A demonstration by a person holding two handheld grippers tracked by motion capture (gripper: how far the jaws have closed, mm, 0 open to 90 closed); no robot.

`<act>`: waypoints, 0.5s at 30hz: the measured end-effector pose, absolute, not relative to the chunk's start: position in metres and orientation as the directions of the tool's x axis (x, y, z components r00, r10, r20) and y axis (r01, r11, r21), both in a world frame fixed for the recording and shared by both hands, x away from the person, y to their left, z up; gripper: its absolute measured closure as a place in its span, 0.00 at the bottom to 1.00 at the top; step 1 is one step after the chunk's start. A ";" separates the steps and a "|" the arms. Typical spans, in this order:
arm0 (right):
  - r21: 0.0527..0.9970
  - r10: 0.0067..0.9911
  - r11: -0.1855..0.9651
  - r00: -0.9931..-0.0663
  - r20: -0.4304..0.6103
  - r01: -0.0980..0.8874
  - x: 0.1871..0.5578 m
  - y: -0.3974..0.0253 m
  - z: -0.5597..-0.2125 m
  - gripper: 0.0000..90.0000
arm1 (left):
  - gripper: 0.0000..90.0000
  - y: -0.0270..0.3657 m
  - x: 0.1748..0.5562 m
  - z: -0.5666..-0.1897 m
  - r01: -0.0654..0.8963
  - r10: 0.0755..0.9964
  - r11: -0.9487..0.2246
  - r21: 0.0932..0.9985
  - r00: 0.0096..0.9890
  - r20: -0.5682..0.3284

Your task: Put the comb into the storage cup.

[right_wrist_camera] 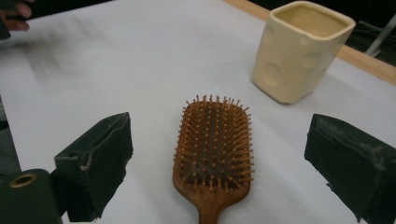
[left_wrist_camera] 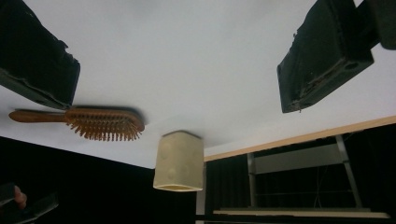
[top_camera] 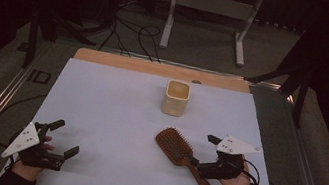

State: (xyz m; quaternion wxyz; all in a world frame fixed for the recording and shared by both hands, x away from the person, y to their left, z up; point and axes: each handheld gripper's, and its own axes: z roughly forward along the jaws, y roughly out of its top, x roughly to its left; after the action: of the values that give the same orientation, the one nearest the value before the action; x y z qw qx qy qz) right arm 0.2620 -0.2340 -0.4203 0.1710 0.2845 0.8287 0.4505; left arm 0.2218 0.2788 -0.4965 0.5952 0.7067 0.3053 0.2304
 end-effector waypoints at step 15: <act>0.759 0.605 0.528 -0.796 -0.022 0.381 0.271 -0.215 -0.439 0.08 | 0.00 0.278 0.222 -0.497 0.158 0.704 -0.113 0.981 0.709 -0.033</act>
State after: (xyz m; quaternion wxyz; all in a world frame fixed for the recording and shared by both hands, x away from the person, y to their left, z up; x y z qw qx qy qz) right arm 0.2711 -0.2146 -0.4393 0.1430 0.2858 0.8623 0.3929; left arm 0.2219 0.2780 -0.4967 0.5925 0.7097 0.3038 0.2302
